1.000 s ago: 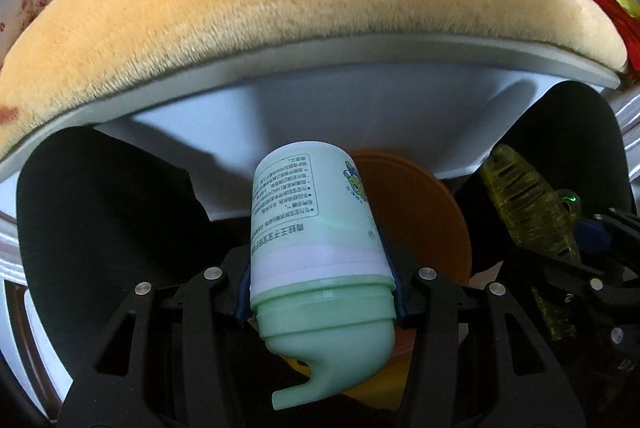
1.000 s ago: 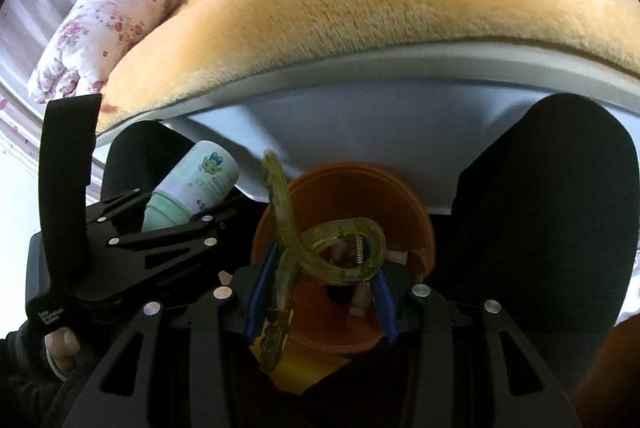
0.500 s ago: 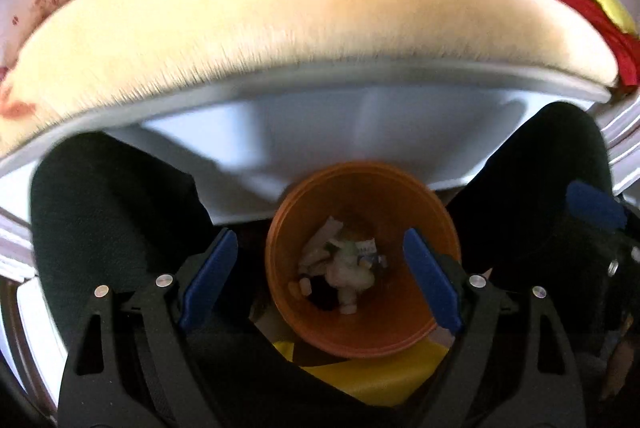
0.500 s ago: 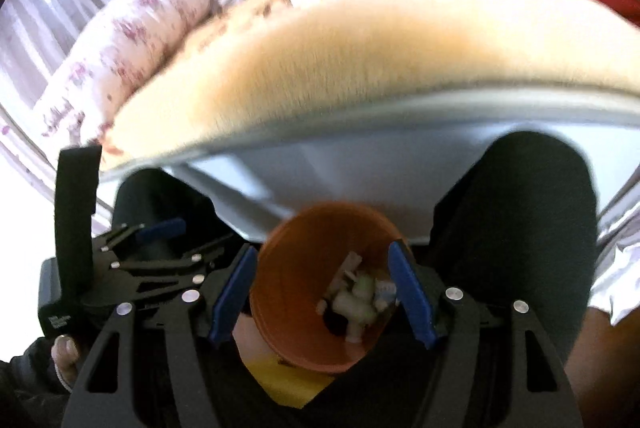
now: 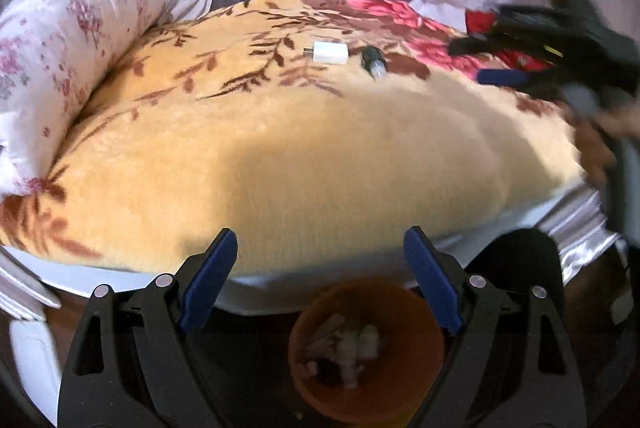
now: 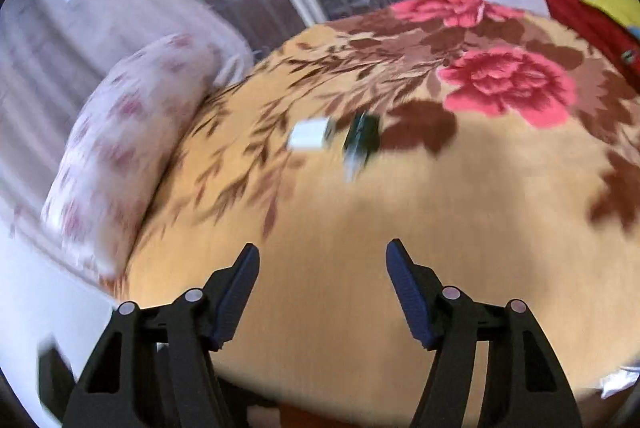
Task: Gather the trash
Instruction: 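Grasp the dark green spray bottle with the right gripper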
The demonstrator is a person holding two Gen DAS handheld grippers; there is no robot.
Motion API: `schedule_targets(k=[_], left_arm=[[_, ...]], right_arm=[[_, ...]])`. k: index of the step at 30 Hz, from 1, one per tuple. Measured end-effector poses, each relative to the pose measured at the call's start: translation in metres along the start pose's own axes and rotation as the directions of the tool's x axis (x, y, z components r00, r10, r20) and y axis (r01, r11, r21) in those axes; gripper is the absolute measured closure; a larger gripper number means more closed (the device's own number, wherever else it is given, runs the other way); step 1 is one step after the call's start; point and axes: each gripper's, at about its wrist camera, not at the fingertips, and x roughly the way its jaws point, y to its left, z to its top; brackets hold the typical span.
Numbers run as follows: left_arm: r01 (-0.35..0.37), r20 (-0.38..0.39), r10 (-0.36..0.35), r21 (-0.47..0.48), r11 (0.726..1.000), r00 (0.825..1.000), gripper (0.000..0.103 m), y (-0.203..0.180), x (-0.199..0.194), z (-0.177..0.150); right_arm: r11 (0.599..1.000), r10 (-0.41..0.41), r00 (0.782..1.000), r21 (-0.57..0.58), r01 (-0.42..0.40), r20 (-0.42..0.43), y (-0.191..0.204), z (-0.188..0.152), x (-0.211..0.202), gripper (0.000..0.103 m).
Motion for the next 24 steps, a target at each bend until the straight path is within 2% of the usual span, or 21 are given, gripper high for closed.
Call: schedule_targets(k=[3, 6, 11, 14, 19, 21, 24], left_arm=[[-0.007, 0.003, 0.007, -0.014, 1.000, 1.000, 0.020, 0.004, 0.011, 0.003], [-0.028, 0.004, 0.028, -0.018, 0.999, 1.000, 0.020, 0.013, 0.019, 0.001], [0.009, 0.001, -0.009, -0.057, 0.998, 1.000, 0.020, 0.027, 0.024, -0.003], [0.021, 0.011, -0.020, -0.068, 0.997, 1.000, 0.020, 0.033, 0.023, -0.006], [0.036, 0.037, -0.034, -0.064, 0.997, 0.999, 0.020, 0.033, 0.019, -0.011], [0.029, 0.037, -0.027, -0.055, 0.998, 0.999, 0.020, 0.032, 0.019, -0.012], [0.020, 0.035, -0.019, -0.054, 0.998, 0.999, 0.020, 0.030, 0.019, -0.012]], right_arm=[[0.997, -0.080, 0.997, 0.020, 0.080, -0.022, -0.006, 0.043, 0.043, 0.038], [0.990, -0.125, 0.989, 0.064, 0.129, -0.074, -0.015, 0.070, 0.081, 0.038], [0.972, -0.163, 0.972, 0.141, 0.187, -0.169, -0.022, 0.091, 0.130, 0.038], [0.960, -0.195, 0.958, 0.161, 0.231, -0.209, -0.022, 0.097, 0.148, 0.044], [0.940, -0.287, 0.924, 0.113, 0.323, -0.252, -0.014, 0.103, 0.168, 0.050], [0.925, -0.351, 0.900, 0.052, 0.376, -0.257, -0.007, 0.102, 0.176, 0.055], [0.907, -0.419, 0.885, -0.043, 0.420, -0.200, 0.007, 0.093, 0.177, 0.063]])
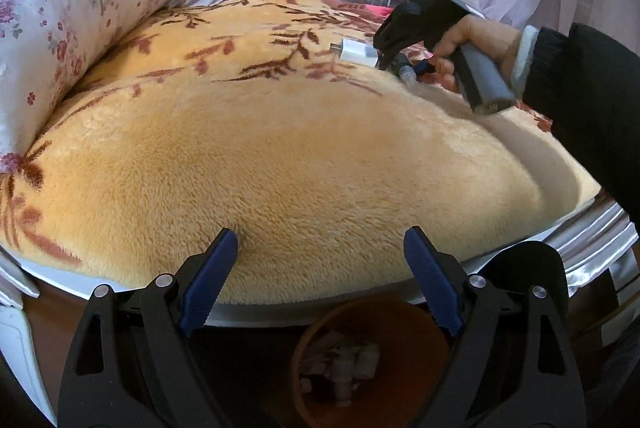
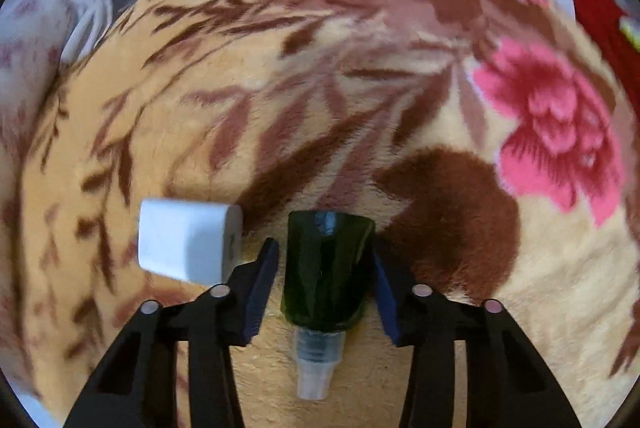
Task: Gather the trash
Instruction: 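Grasp the dark green spray bottle with the right gripper, then grasp the white charger with the left gripper while the right holds the spray bottle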
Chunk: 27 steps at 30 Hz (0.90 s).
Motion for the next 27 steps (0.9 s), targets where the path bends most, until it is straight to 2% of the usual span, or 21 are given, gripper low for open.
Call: schedule_targets(k=[3, 8, 11, 14, 17, 20, 23, 26, 27], left_arm=[[-0.014, -0.008, 0.014, -0.003, 1.000, 1.000, 0.020, 0.000, -0.001, 0.001], [-0.036, -0.040, 0.036, 0.000, 0.999, 0.999, 0.020, 0.001, -0.001, 0.008], [-0.044, -0.051, 0.045, 0.022, 0.999, 0.998, 0.020, -0.003, 0.005, 0.027], [-0.025, -0.049, 0.028, 0.058, 0.998, 0.998, 0.020, -0.013, 0.019, 0.066], [0.018, -0.048, -0.013, 0.115, 0.993, 0.999, 0.020, -0.031, 0.045, 0.110], [0.041, -0.081, -0.027, 0.180, 0.983, 0.996, 0.020, -0.055, 0.090, 0.155], [0.053, -0.146, -0.029, 0.162, 0.985, 0.989, 0.020, -0.068, 0.142, 0.192], [0.033, -0.184, -0.003, 0.163, 0.986, 0.983, 0.020, -0.072, 0.183, 0.214], [0.007, -0.190, 0.025, 0.169, 0.986, 0.981, 0.020, -0.072, 0.194, 0.218]], right_arm=[[0.999, 0.019, 0.996, -0.035, -0.017, 0.081, -0.004, -0.018, -0.007, 0.066], [0.990, 0.142, 0.985, -0.042, -0.138, 0.102, -0.034, -0.039, -0.024, 0.067], [0.978, 0.207, 0.972, -0.026, -0.205, 0.113, -0.058, -0.056, -0.039, 0.066], [0.980, 0.200, 0.967, -0.031, -0.197, 0.156, -0.085, -0.074, -0.056, 0.066], [0.987, 0.159, 0.969, -0.042, -0.154, 0.191, -0.112, -0.088, -0.062, 0.066], [0.976, 0.210, 0.959, 0.015, -0.217, 0.190, -0.136, -0.096, -0.053, 0.066], [0.966, 0.246, 0.946, 0.024, -0.257, 0.210, -0.141, -0.098, -0.048, 0.066], [0.965, 0.254, 0.942, 0.002, -0.260, 0.219, -0.137, -0.098, -0.047, 0.066], [0.963, 0.263, 0.940, 0.001, -0.270, 0.219, -0.137, -0.098, -0.046, 0.066]])
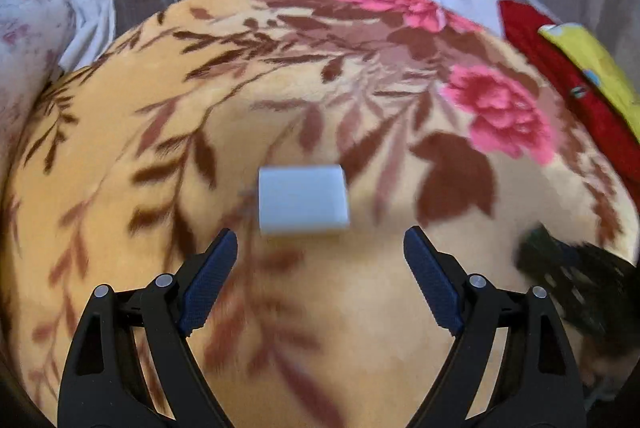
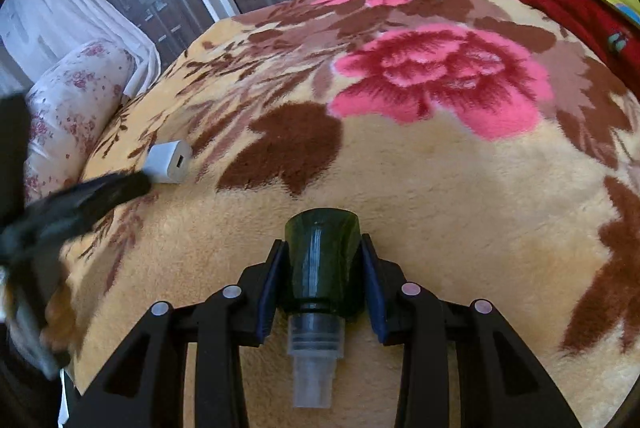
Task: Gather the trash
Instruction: 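Grasp the white charger with the left gripper while the right holds the spray bottle, then lower both grippers over the orange bin and open them to drop items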
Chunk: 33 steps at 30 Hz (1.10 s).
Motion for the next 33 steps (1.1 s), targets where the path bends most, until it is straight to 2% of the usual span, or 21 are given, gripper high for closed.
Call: schedule_targets(k=[3, 5, 8, 10, 12, 15, 17, 19, 21, 25, 28, 33], left_arm=[[-0.026, -0.043, 0.026, 0.002, 1.000, 0.999, 0.020, 0.005, 0.024, 0.011], [-0.020, -0.067, 0.019, -0.002, 1.000, 0.998, 0.020, 0.010, 0.034, 0.012], [-0.014, -0.065, 0.015, 0.018, 1.000, 0.998, 0.015, 0.009, 0.041, 0.015], [-0.035, -0.054, 0.037, 0.037, 0.999, 0.998, 0.015, 0.006, 0.043, 0.012], [-0.051, -0.036, 0.052, 0.047, 0.998, 0.998, 0.019, 0.005, 0.043, 0.010], [-0.067, -0.016, 0.068, 0.031, 0.997, 0.998, 0.035, 0.008, 0.040, 0.010], [-0.063, -0.002, 0.063, 0.020, 0.998, 0.998, 0.037, 0.009, 0.038, 0.010], [-0.090, 0.025, 0.090, 0.021, 0.996, 0.996, 0.037, 0.006, 0.035, 0.009], [-0.141, 0.077, 0.138, 0.028, 0.990, 0.987, 0.037, 0.001, 0.024, 0.007], [-0.129, 0.102, 0.129, -0.009, 0.992, 0.986, 0.037, 0.002, 0.003, -0.002], [-0.165, 0.105, 0.166, -0.018, 0.986, 0.980, 0.037, -0.003, -0.021, -0.022], [-0.151, 0.135, 0.159, -0.068, 0.986, 0.978, 0.037, -0.011, -0.084, -0.077]], right_arm=[[0.999, 0.029, 1.000, 0.014, -0.029, 0.003, -0.004, 0.000, 0.000, 0.066], [0.999, 0.039, 0.999, 0.016, -0.039, 0.006, -0.005, 0.000, 0.000, 0.066], [0.999, 0.047, 0.999, 0.019, -0.047, 0.004, -0.005, 0.000, 0.001, 0.066], [0.999, 0.044, 0.999, 0.018, -0.044, 0.004, -0.005, 0.000, 0.001, 0.066], [0.999, 0.038, 0.999, 0.013, -0.038, 0.004, -0.004, 0.000, 0.001, 0.066], [0.999, 0.033, 0.999, 0.011, -0.033, 0.005, -0.004, 0.000, 0.001, 0.066], [0.999, 0.031, 1.000, 0.008, -0.031, 0.006, -0.004, 0.000, 0.002, 0.066], [1.000, 0.026, 1.000, 0.006, -0.026, 0.007, -0.003, -0.001, 0.002, 0.066], [1.000, 0.024, 1.000, 0.005, -0.025, 0.007, -0.003, -0.001, 0.002, 0.066], [0.999, 0.034, 0.999, 0.012, -0.034, 0.009, -0.004, -0.001, 0.001, 0.066], [0.999, 0.041, 0.999, 0.017, -0.041, 0.008, -0.005, -0.001, 0.002, 0.066], [0.999, 0.043, 0.999, 0.018, -0.044, 0.023, -0.003, -0.002, -0.009, 0.067]])
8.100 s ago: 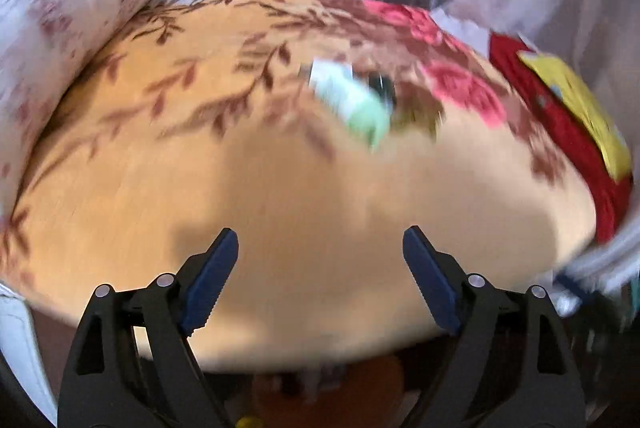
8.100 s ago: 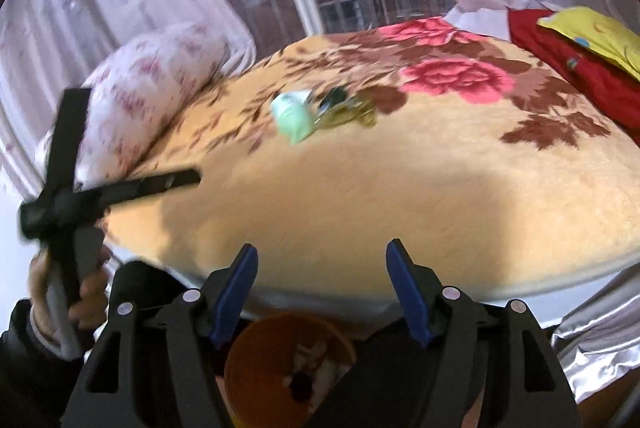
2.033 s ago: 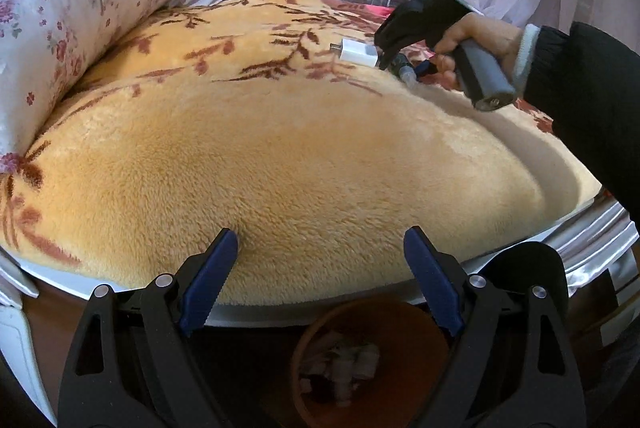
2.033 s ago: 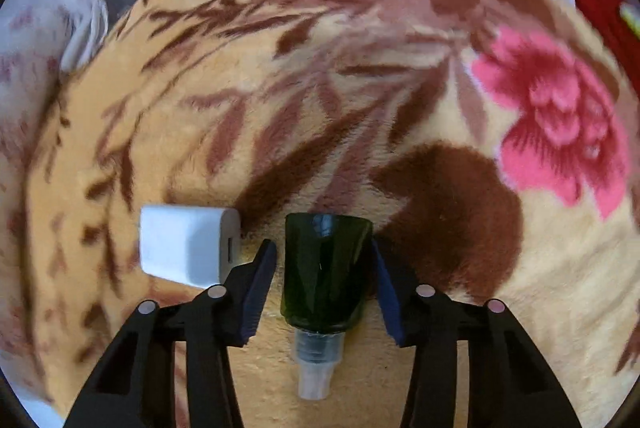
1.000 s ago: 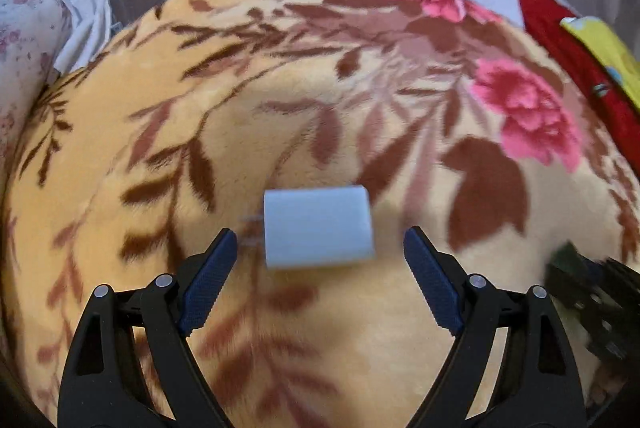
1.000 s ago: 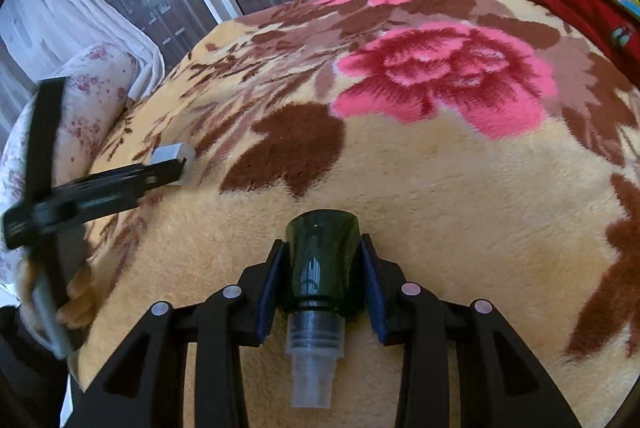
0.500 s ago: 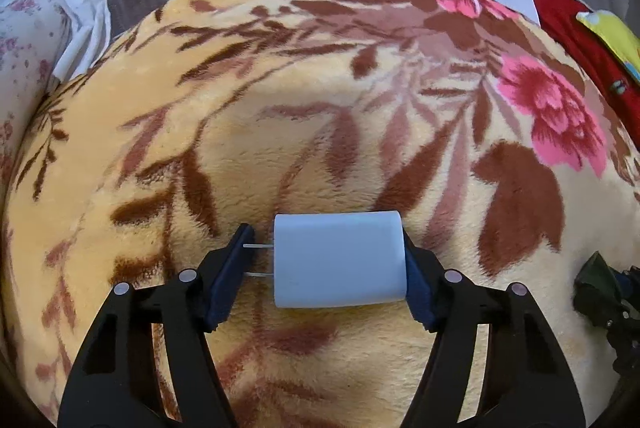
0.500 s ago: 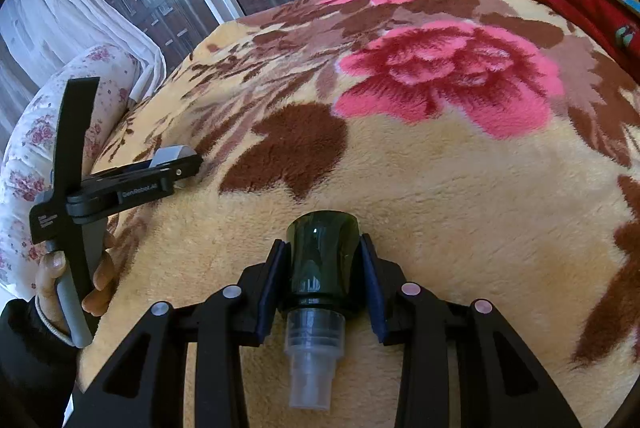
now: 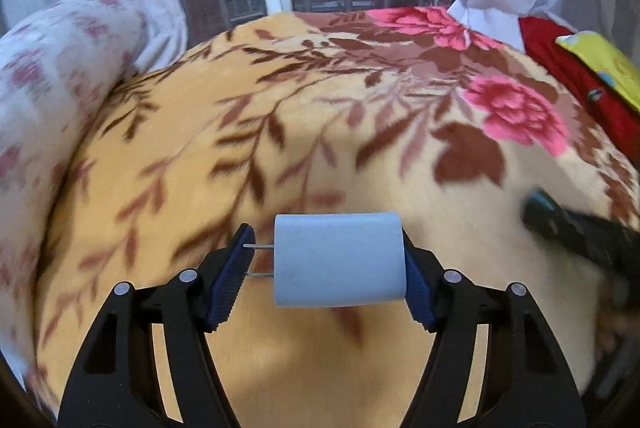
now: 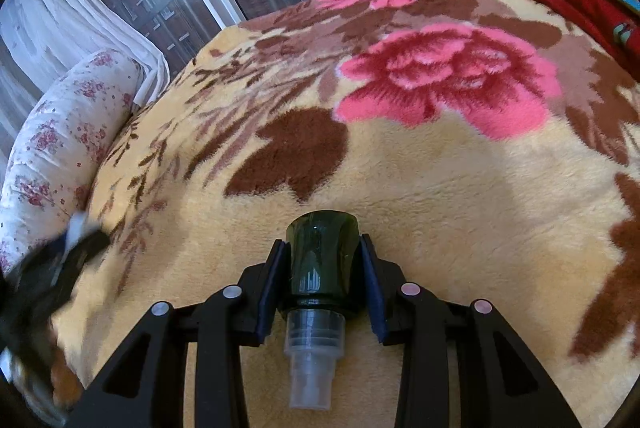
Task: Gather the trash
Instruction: 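Lower both grippers over the orange bin and open them to drop items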
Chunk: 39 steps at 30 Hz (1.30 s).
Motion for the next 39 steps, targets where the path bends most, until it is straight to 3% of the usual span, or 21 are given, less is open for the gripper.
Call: schedule_targets(k=[7, 11, 15, 19, 24, 34, 39], left_arm=[[0.012, 0.048, -0.011, -0.003, 1.000, 0.999, 0.037, 0.003, -0.090, -0.076], [0.035, 0.057, -0.033, -0.031, 0.999, 0.998, 0.037, 0.013, -0.124, -0.121], [0.040, 0.041, -0.039, -0.031, 0.999, 0.998, 0.037, 0.016, -0.131, -0.165], [0.053, -0.005, -0.053, -0.005, 0.999, 0.999, 0.037, 0.011, -0.121, -0.198], [0.079, -0.140, -0.078, 0.005, 0.997, 0.987, 0.037, -0.002, -0.083, -0.232], [0.076, -0.293, -0.070, 0.008, 0.997, 0.953, 0.037, -0.008, -0.040, -0.248], [0.066, -0.335, -0.064, -0.005, 0.998, 0.940, 0.037, -0.006, -0.028, -0.251]], right_arm=[[0.984, 0.091, 0.994, -0.160, -0.080, 0.058, 0.067, -0.051, -0.083, 0.067], [0.952, 0.145, 0.987, -0.283, -0.120, 0.068, 0.108, -0.113, -0.137, 0.067], [0.935, 0.150, 0.987, -0.332, -0.124, 0.052, 0.123, -0.173, -0.164, 0.067], [0.934, 0.121, 0.992, -0.337, -0.121, -0.023, 0.122, -0.219, -0.159, 0.066], [0.941, 0.082, 0.986, -0.315, -0.124, -0.143, 0.114, -0.263, -0.126, 0.066], [0.974, 0.037, 0.969, -0.208, -0.089, -0.244, 0.095, -0.280, -0.085, 0.066], [0.980, 0.031, 0.961, -0.179, -0.083, -0.274, 0.090, -0.281, -0.074, 0.066]])
